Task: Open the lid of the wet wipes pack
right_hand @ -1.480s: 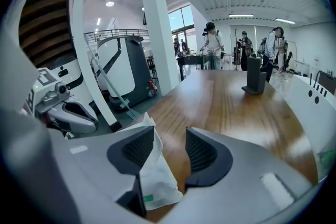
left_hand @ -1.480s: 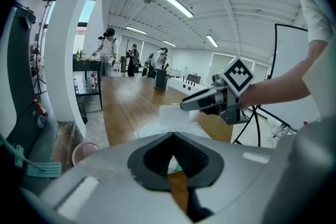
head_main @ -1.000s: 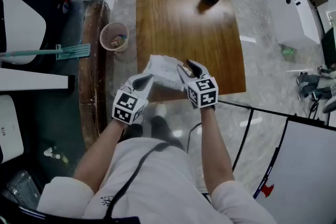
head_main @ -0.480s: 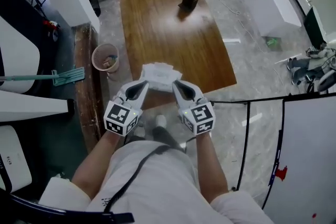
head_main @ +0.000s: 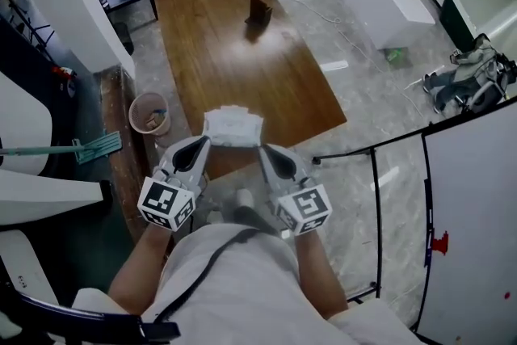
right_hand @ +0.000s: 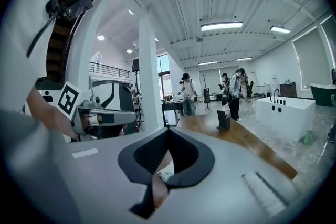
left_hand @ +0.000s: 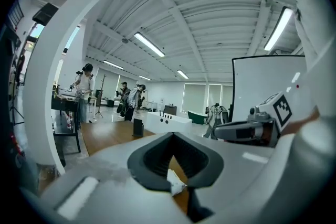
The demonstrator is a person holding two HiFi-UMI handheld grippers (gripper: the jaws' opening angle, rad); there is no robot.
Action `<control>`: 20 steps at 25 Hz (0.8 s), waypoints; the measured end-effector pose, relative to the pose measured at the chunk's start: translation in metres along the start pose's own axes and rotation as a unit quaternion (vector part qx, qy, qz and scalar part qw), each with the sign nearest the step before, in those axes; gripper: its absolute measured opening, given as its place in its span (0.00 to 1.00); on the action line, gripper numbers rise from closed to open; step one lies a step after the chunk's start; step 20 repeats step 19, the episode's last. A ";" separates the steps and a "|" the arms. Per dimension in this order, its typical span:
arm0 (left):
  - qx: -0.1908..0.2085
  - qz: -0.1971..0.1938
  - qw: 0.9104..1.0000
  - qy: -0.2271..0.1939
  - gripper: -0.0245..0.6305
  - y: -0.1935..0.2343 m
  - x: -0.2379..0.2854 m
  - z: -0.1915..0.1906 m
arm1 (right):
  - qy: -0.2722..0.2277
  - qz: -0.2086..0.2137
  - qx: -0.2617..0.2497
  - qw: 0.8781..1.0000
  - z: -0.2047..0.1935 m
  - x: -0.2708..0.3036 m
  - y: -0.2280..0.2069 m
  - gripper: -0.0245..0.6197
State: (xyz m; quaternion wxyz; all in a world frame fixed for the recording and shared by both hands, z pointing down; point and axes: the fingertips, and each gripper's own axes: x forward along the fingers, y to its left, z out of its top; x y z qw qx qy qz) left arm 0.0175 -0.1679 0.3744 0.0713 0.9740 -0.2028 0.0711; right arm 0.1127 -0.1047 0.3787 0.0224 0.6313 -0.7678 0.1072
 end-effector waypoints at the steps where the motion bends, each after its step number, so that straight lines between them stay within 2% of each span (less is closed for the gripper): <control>1: 0.001 -0.001 1.000 -0.002 0.04 -0.001 -0.003 0.001 | -0.002 -0.004 0.000 1.000 0.001 -0.003 0.001 0.05; 8: 0.003 -0.003 1.000 -0.004 0.04 -0.008 -0.007 -0.001 | -0.001 -0.016 0.000 1.000 0.001 -0.016 0.000 0.05; 20: -0.003 -0.001 1.000 0.003 0.04 -0.007 -0.002 -0.005 | 0.010 -0.007 -0.007 1.000 -0.001 -0.013 -0.001 0.05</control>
